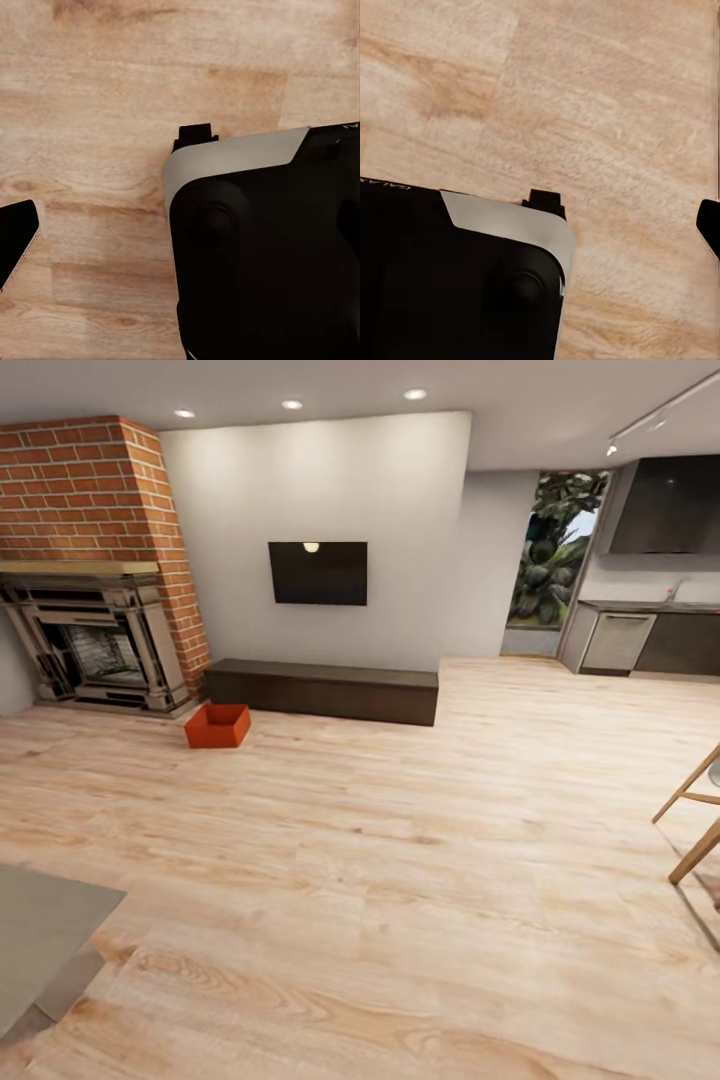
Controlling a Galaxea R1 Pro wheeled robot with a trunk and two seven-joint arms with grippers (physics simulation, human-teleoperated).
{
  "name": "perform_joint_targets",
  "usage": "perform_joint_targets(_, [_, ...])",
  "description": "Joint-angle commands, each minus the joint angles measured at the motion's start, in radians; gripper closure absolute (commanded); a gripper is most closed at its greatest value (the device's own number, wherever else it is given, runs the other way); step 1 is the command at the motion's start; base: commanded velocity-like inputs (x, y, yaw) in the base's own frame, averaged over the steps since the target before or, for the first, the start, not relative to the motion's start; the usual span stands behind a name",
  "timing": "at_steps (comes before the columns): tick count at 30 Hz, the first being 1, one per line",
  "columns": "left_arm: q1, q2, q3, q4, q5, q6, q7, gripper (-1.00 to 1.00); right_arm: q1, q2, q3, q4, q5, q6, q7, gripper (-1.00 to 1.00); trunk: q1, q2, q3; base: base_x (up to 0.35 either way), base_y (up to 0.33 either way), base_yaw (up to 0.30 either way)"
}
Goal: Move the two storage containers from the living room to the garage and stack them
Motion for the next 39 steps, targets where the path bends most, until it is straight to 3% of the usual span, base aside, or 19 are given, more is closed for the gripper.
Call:
perform_joint_targets(1, [-0.001,-0.001,-0.009,0.002,0.009,0.001,0.002,-1.0,-0.001,0.0,-0.006,0.003,0.0,-0.006,0.002,-1.0,0.001,-0.001,-0.001,0.341,0.0,0.0])
perform_joint_targets(39, [-0.001,-0.001,-0.01,0.002,0.009,0.001,0.002,-1.0,-0.001,-0.005,-0.008,0.0,-0.005,0.001,0.005,-1.0,0.001,-0.001,-0.001,0.341,0.0,0.0])
